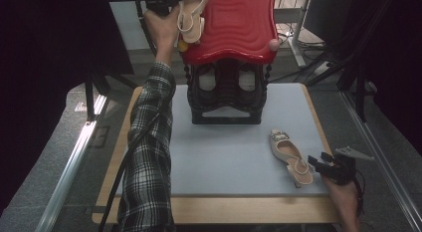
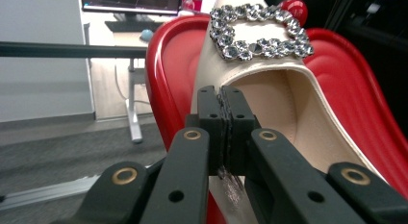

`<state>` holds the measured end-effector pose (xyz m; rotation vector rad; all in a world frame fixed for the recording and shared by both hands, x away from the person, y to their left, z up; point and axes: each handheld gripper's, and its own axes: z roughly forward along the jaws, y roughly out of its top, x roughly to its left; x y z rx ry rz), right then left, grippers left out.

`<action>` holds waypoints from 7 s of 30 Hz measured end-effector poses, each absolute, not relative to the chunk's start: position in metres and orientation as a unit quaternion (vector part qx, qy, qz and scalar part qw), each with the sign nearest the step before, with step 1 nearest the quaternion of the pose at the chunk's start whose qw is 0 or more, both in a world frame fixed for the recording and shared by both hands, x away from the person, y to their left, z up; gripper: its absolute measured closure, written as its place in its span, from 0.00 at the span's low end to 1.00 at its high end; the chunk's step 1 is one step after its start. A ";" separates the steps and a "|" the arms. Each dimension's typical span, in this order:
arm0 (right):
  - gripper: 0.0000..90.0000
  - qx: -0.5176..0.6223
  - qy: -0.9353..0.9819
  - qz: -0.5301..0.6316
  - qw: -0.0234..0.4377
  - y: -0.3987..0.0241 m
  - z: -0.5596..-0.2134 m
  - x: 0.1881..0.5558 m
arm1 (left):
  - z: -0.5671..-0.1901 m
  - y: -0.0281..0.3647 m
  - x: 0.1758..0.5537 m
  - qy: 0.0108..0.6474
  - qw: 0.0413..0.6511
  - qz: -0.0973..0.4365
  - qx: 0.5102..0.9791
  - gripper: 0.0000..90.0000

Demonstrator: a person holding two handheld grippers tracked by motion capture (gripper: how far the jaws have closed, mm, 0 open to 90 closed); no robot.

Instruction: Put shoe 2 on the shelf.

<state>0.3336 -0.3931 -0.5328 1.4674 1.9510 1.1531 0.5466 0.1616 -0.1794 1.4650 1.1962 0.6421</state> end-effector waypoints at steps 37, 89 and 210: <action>0.38 0.526 0.711 0.410 0.222 -0.391 -0.532 0.334 | -0.222 0.215 0.506 0.485 0.570 0.325 0.578 0.22; 0.26 0.513 0.739 0.385 0.207 -0.391 -0.526 0.336 | -0.470 0.236 0.350 0.512 0.467 0.233 0.683 0.03; 0.98 0.516 0.648 0.536 0.166 -0.327 -0.372 0.434 | -0.555 0.211 0.311 0.530 0.333 0.193 0.756 0.06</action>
